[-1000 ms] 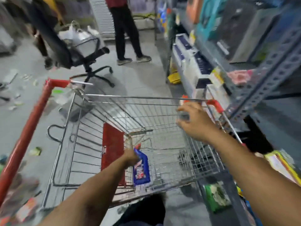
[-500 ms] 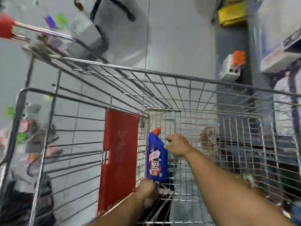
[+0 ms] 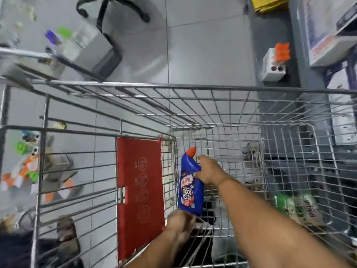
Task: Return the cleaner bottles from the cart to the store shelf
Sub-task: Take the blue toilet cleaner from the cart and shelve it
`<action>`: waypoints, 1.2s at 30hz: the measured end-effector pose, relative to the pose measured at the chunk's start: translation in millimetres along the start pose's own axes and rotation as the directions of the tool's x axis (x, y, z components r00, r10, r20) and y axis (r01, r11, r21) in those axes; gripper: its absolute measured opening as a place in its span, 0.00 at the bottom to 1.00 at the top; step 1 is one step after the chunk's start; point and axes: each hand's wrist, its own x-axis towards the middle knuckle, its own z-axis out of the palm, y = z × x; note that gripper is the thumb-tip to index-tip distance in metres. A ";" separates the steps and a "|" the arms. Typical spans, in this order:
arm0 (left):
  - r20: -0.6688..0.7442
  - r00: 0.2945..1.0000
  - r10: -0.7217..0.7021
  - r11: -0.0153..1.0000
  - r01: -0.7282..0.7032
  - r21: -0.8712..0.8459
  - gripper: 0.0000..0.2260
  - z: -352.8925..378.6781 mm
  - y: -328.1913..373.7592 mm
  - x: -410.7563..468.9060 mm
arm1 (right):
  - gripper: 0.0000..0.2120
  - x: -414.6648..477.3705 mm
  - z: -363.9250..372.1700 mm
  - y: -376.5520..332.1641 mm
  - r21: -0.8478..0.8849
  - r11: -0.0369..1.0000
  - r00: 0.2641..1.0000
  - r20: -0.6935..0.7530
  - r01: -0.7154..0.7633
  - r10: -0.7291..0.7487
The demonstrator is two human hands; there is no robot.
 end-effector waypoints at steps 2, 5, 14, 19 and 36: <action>0.067 0.996 0.058 0.995 -0.064 0.078 0.14 -1.6 -0.1 -11.5 | 0.29 -15.9 -19.5 5.2 0.046 0.999 1.000 -0.008 0.012 -0.012; 0.202 0.967 0.156 0.952 -0.202 0.231 0.21 2.9 3.8 -31.4 | 0.23 -49.2 -54.0 12.5 0.082 0.994 0.997 -0.028 0.073 -0.071; 0.727 0.631 0.271 0.563 -0.717 0.412 0.26 50.2 -1.2 -164.0 | 0.18 -256.4 -143.2 57.6 0.283 0.882 0.840 -0.506 0.378 -0.198; 0.913 0.363 0.186 0.273 -0.912 0.307 0.27 77.0 -39.8 -265.2 | 0.19 -405.3 -146.7 81.0 0.212 0.799 0.551 -0.817 0.563 -0.172; 0.982 -0.061 -0.178 -0.104 -0.991 -0.080 0.29 201.7 -234.8 -368.6 | 0.29 -591.2 -120.8 178.2 0.116 0.961 -0.172 -0.972 0.250 0.161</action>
